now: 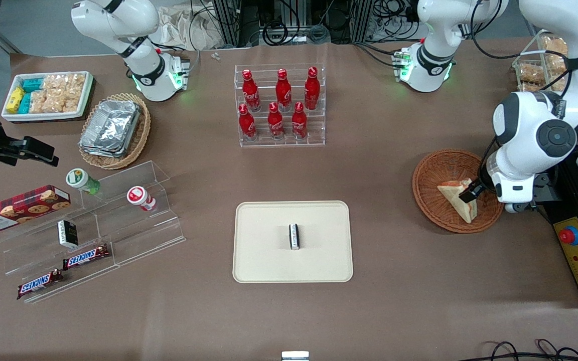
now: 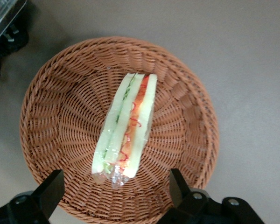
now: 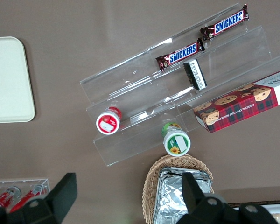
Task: Place sandwich from basket to tray
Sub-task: 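Close the left gripper on the sandwich's wrapped corner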
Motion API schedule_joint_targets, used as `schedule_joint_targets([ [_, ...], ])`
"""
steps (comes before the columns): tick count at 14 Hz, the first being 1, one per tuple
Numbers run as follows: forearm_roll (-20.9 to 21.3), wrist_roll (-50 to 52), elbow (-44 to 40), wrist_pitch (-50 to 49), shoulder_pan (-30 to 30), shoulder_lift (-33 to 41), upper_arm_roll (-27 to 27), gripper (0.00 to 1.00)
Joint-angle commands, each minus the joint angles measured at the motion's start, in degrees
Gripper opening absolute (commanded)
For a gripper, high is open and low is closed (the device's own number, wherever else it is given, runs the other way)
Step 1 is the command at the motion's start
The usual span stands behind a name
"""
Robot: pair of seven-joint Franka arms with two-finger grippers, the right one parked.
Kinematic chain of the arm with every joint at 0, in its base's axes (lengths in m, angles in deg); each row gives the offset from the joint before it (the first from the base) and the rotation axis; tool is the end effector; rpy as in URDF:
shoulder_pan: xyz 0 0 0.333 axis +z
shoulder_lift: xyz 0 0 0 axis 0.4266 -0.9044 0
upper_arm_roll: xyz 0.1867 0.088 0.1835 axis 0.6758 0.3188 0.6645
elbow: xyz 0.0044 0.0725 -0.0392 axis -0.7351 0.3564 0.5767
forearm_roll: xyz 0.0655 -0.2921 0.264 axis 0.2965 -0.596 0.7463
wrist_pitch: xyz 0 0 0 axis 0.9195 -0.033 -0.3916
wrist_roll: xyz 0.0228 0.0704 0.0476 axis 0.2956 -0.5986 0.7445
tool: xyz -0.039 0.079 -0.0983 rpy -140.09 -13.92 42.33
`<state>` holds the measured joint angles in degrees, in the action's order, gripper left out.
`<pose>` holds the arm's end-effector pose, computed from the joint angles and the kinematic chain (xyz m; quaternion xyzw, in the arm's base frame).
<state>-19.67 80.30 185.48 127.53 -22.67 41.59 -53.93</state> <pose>0.5340 -0.0044 0.2547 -0.9270 -0.3719 0.0288 0.0407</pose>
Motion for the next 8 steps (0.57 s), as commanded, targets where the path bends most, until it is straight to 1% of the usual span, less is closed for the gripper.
schedule_joint_targets([
  [1,0.8,1.4,2.9,2.1,0.8,1.9,0.0,1.0],
  [3,0.8,1.4,4.3,3.4,0.9,1.9,-0.1,1.0],
  [8,0.9,1.4,9.3,11.2,1.2,1.3,0.0,1.0],
])
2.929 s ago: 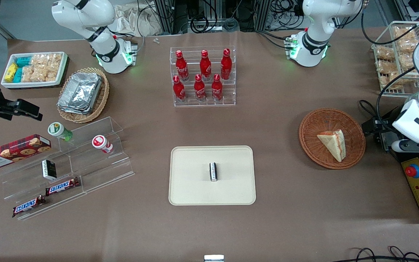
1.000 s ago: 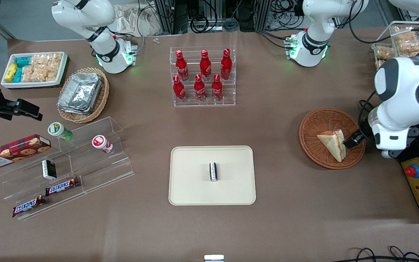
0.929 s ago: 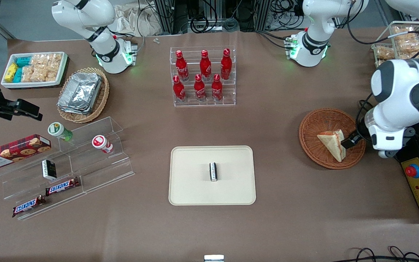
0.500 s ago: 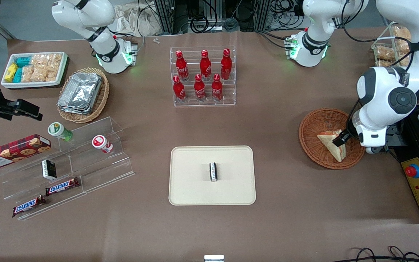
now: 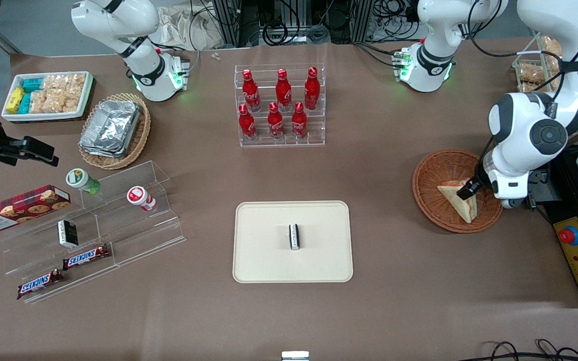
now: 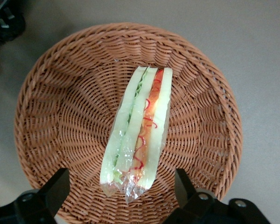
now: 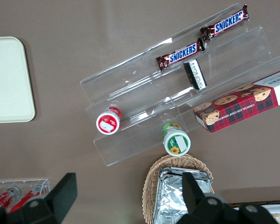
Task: Place sandwich from basket to tray
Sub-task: 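Close the left gripper on the sandwich's wrapped corner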
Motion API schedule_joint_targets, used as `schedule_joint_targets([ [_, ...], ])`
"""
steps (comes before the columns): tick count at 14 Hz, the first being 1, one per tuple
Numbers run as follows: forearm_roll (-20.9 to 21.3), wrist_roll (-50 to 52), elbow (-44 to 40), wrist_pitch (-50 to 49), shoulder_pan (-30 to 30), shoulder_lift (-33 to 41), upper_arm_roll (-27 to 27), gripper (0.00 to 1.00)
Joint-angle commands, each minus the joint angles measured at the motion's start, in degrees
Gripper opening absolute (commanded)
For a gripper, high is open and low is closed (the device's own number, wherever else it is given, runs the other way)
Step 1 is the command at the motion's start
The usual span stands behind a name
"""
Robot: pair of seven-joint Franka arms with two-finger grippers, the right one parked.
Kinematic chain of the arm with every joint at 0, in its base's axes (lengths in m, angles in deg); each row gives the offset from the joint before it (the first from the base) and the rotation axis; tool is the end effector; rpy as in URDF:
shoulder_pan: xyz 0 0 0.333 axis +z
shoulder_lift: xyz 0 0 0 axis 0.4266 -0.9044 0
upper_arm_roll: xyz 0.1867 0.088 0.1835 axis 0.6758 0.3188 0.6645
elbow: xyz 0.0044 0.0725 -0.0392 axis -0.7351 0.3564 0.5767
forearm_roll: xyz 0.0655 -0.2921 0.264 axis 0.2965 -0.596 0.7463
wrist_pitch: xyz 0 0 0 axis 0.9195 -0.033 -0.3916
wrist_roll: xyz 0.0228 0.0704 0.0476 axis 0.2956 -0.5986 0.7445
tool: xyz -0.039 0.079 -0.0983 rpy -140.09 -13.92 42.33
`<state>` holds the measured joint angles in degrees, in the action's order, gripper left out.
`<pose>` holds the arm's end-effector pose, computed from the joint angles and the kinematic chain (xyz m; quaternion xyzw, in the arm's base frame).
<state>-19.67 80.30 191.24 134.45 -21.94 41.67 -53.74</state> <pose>0.5148 0.0026 0.2236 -0.9255 -0.3767 0.0203 0.0337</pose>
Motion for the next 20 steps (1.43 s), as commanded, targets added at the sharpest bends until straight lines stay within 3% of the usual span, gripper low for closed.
schedule_joint_targets([
  [1,0.9,1.4,4.0,5.4,1.0,0.7,-0.2,1.0],
  [6,0.9,1.1,4.3,9.6,1.1,-2.6,-0.2,0.98],
  [7,0.8,1.2,4.2,9.6,1.1,-2.7,-0.2,0.65],
  [8,0.8,1.3,4.1,9.6,1.1,-2.7,-0.2,0.26],
  [9,0.8,1.3,4.1,9.6,1.1,-3.0,-0.2,0.0],
  [15,0.9,1.1,2.2,7.2,0.9,-1.9,-0.3,0.0],
  [17,2.0,0.2,-3.0,-1.1,0.9,-1.2,-0.4,0.0],
  [20,2.0,-2.8,-19.4,-23.6,0.5,-2.2,-0.7,0.0],
])
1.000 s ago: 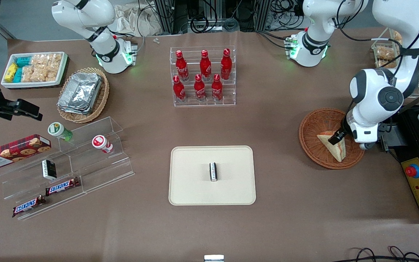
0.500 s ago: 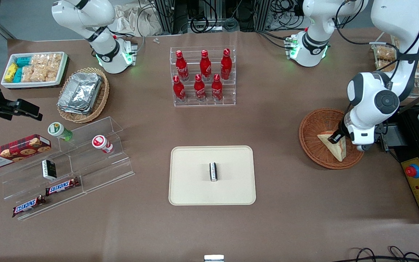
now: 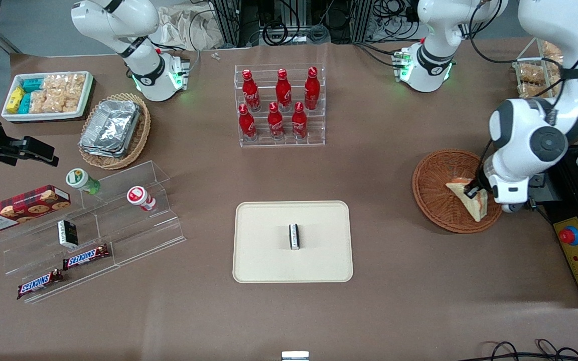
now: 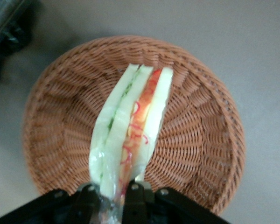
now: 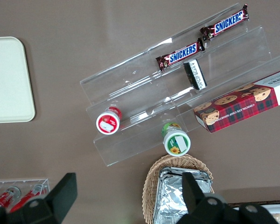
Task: Place sandwich from basket to tray
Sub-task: 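Lift the sandwich with the left gripper and carry it toward the cream tray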
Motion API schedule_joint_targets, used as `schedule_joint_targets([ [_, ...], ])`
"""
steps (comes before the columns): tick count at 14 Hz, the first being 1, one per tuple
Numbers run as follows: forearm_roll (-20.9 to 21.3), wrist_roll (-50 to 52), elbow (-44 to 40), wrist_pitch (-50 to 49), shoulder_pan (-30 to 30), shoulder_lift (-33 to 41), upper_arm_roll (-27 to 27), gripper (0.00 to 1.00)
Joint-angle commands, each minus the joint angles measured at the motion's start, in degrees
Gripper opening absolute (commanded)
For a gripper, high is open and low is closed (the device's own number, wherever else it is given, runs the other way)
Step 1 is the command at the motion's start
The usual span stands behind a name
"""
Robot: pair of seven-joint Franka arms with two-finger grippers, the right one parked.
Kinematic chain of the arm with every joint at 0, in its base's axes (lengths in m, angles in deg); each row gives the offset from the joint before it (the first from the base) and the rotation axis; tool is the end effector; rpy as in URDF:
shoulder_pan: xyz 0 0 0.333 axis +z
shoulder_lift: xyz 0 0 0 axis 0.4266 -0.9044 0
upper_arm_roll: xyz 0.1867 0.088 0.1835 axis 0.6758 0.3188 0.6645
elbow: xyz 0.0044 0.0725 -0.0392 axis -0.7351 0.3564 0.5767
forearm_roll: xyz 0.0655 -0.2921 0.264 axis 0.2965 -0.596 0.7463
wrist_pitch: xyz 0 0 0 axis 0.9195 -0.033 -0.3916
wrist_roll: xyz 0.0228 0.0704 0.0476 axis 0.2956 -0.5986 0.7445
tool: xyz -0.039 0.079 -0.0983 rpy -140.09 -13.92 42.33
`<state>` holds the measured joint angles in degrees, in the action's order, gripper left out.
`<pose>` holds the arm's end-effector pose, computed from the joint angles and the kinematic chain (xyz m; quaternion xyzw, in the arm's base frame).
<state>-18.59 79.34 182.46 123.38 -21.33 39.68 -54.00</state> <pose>0.5392 0.0094 0.2537 -0.9260 -0.3696 0.0510 0.0572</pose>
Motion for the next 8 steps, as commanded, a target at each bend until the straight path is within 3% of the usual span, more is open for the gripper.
schedule_joint_targets([
  [1,0.8,-3.1,-15.1,-17.8,-0.1,-0.3,-0.6,0.0],
  [5,0.1,-7.3,-30.6,-31.4,-0.4,-2.3,-1.0,0.0],
  [8,0.0,-13.0,-39.2,-36.4,-0.4,-3.8,-4.4,0.0],
])
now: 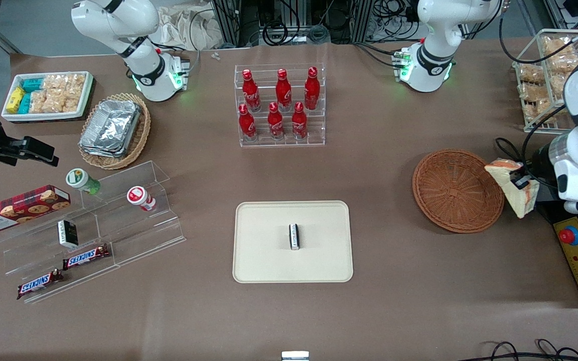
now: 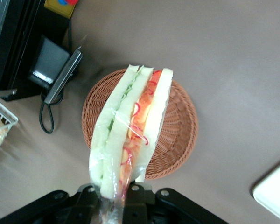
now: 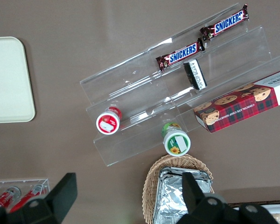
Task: Place sandwich from basket to tray
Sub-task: 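Lift the sandwich with the left gripper and carry it toward the cream tray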
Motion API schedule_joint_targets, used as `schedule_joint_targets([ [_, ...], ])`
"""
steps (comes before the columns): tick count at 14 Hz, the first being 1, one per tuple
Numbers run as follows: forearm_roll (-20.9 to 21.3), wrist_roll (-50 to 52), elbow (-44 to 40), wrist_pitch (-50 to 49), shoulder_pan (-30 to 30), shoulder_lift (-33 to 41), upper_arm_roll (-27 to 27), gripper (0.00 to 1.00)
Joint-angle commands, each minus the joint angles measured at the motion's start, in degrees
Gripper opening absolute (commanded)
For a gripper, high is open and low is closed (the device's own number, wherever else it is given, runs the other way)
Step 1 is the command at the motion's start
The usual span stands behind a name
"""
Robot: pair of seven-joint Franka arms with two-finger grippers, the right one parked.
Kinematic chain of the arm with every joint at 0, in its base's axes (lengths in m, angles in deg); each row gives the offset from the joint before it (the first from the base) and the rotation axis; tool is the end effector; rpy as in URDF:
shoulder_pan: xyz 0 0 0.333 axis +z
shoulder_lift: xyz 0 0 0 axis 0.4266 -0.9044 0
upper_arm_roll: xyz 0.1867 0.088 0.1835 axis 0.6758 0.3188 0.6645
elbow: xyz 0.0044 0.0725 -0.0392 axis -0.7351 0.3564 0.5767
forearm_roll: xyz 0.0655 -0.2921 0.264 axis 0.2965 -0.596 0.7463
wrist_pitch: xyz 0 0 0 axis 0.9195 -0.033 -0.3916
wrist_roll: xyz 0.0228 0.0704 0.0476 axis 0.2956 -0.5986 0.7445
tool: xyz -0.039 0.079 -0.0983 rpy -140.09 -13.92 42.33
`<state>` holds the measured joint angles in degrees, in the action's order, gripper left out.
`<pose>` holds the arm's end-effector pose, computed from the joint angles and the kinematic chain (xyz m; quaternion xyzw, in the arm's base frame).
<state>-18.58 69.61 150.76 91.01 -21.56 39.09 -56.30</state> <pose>0.5908 -0.0066 0.4591 -0.9525 -0.2913 0.0626 0.0632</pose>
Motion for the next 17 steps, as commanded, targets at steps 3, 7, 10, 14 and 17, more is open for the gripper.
schedule_joint_targets([
  [3,0.6,-3.4,-10.7,-5.3,-0.2,-4.5,-8.9,0.0],
  [7,-0.1,-2.5,-11.6,-4.8,-0.4,-7.8,-19.6,0.0],
  [10,-0.1,1.2,-11.3,-1.1,-4.0,-11.6,-22.6,0.0],
  [14,1.1,4.6,-10.2,10.9,-9.8,-20.0,-22.4,0.0],
  [17,2.9,6.7,-10.9,17.5,-11.6,-26.8,-22.2,0.0],
])
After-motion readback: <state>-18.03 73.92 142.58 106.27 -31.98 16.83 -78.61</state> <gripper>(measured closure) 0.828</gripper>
